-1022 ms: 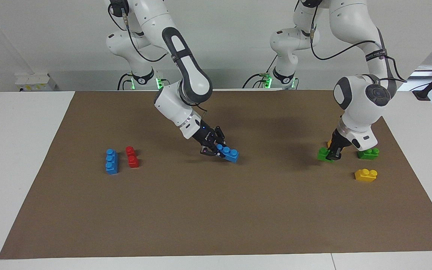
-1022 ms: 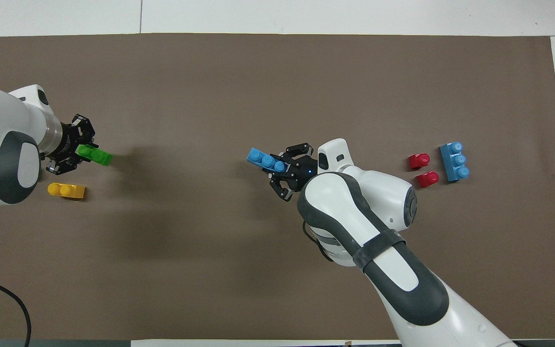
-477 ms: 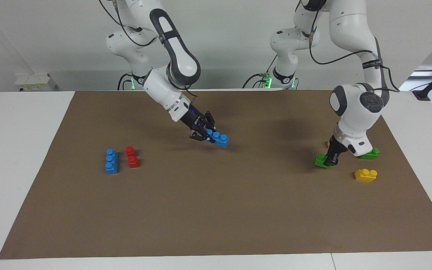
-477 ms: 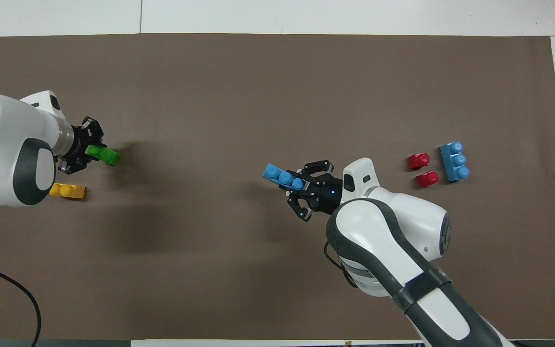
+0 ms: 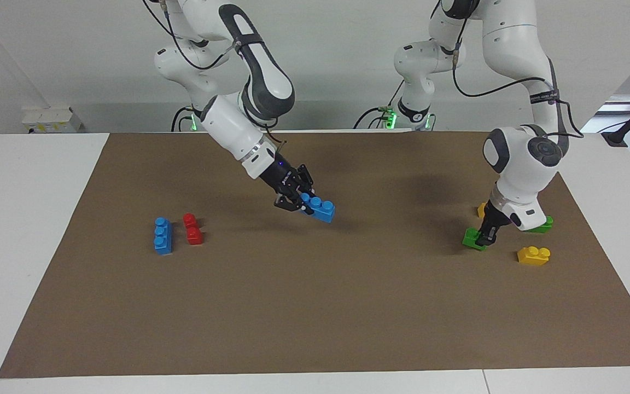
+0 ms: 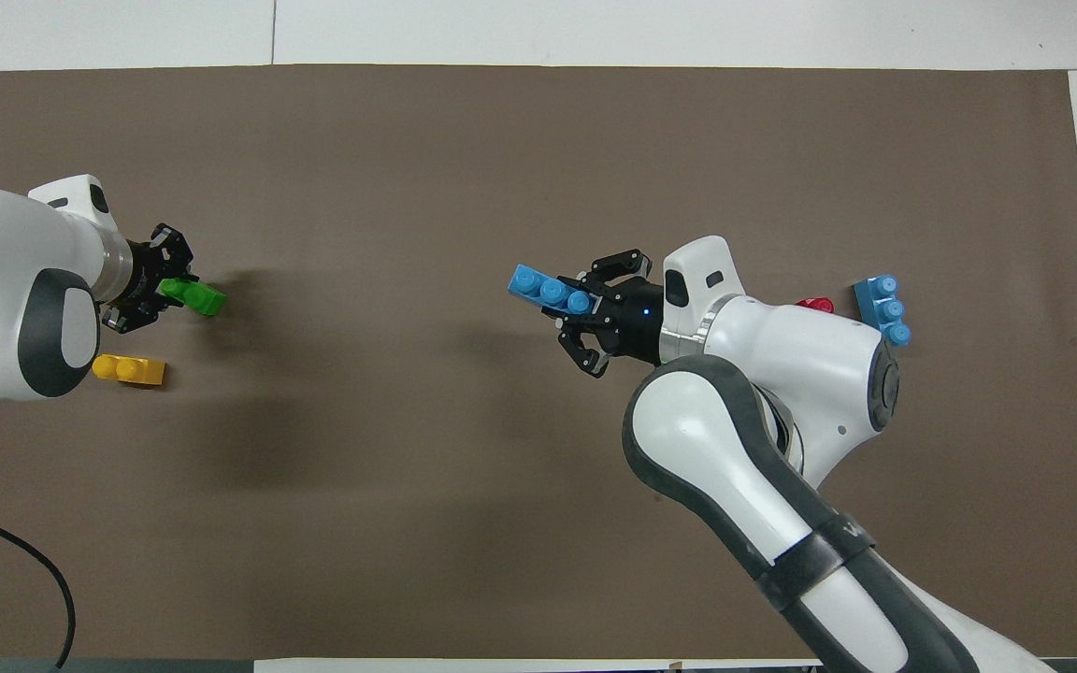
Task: Remove green block with left arm and hold with right
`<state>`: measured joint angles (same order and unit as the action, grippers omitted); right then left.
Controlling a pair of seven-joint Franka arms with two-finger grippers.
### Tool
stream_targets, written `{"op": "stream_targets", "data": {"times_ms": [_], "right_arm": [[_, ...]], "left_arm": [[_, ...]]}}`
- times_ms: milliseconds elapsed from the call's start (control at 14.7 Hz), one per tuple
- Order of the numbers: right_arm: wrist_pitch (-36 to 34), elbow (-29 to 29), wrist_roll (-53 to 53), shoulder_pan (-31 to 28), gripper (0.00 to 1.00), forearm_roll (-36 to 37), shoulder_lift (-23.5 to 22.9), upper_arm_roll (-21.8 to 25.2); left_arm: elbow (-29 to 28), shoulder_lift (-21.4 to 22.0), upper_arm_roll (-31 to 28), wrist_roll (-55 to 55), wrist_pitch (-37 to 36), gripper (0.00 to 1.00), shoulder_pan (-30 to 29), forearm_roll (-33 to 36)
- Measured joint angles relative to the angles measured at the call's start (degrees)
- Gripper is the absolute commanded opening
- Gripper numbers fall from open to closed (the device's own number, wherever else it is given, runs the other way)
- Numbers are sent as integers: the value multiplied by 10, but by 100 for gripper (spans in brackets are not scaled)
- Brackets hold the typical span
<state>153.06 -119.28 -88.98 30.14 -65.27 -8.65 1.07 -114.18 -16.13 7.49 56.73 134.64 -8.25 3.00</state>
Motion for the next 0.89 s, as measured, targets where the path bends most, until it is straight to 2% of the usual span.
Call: {"op": "stream_targets", "data": {"times_ms": [341,885], "right_arm": [[-127,9,-5,-81,21,48,-6,2],[-227,-11,-87,-151,21,50,3,3]], "left_arm": [[0,-7,0,-20,13,0,-8,0],[0,-8,0,-41,17,0,-8,0]]}}
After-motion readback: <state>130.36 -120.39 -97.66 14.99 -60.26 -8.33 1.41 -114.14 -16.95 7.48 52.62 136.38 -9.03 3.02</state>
